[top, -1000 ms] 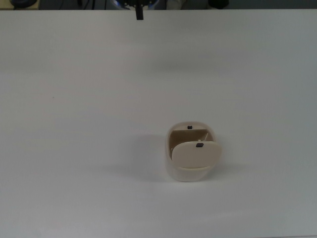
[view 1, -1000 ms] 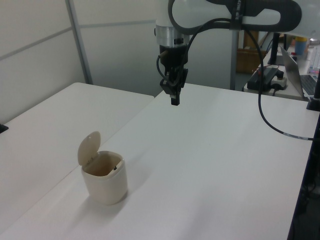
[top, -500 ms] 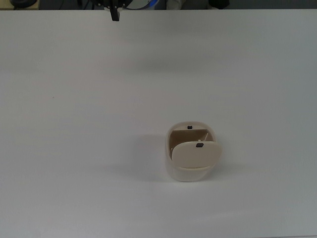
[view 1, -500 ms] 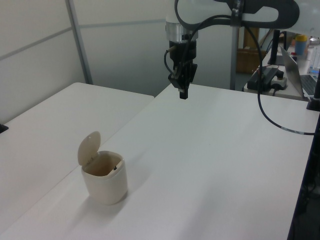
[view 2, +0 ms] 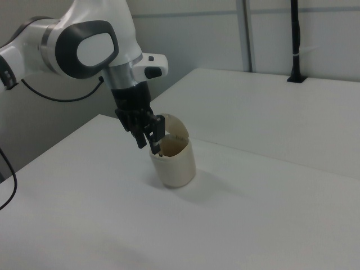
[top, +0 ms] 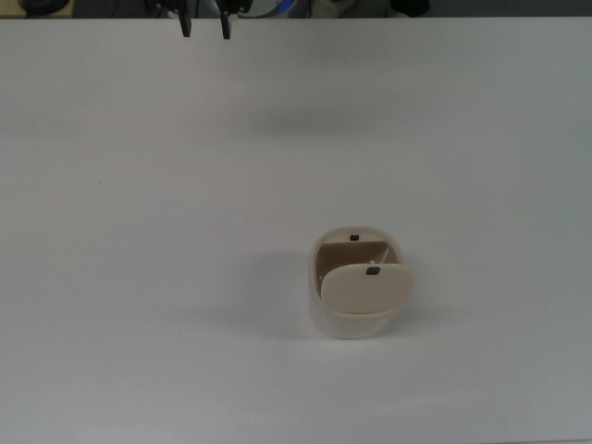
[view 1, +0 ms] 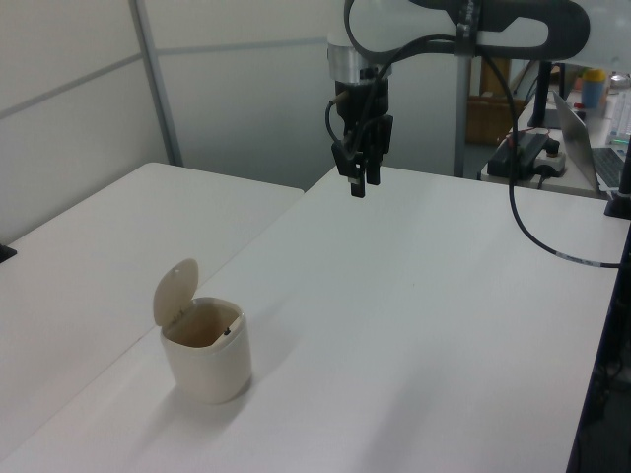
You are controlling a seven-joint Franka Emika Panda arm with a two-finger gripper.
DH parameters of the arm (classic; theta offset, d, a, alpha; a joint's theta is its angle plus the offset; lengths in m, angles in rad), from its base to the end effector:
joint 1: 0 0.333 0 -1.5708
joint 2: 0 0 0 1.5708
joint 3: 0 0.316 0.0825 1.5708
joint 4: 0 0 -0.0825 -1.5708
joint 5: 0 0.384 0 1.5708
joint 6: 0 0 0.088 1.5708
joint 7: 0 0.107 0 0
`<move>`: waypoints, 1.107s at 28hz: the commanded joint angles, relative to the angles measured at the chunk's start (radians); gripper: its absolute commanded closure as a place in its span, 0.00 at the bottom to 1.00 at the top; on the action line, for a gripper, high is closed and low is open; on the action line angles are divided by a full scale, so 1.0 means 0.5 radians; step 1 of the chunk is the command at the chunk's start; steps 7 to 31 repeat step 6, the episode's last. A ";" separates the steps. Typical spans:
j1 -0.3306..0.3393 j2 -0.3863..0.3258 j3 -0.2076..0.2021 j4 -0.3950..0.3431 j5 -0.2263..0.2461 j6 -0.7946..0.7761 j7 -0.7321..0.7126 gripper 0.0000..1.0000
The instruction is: Open the trash can
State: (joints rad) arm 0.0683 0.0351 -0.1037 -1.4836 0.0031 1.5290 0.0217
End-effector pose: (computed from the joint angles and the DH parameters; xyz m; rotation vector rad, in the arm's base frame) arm 0.5615 -0.0184 0.6423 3.1397 -0.0893 0.0165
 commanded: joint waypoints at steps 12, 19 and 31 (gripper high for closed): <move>0.017 -0.033 -0.013 -0.030 -0.003 -0.002 -0.019 0.00; 0.017 -0.033 -0.013 -0.030 -0.003 -0.002 -0.019 0.00; 0.017 -0.033 -0.013 -0.030 -0.003 -0.002 -0.019 0.00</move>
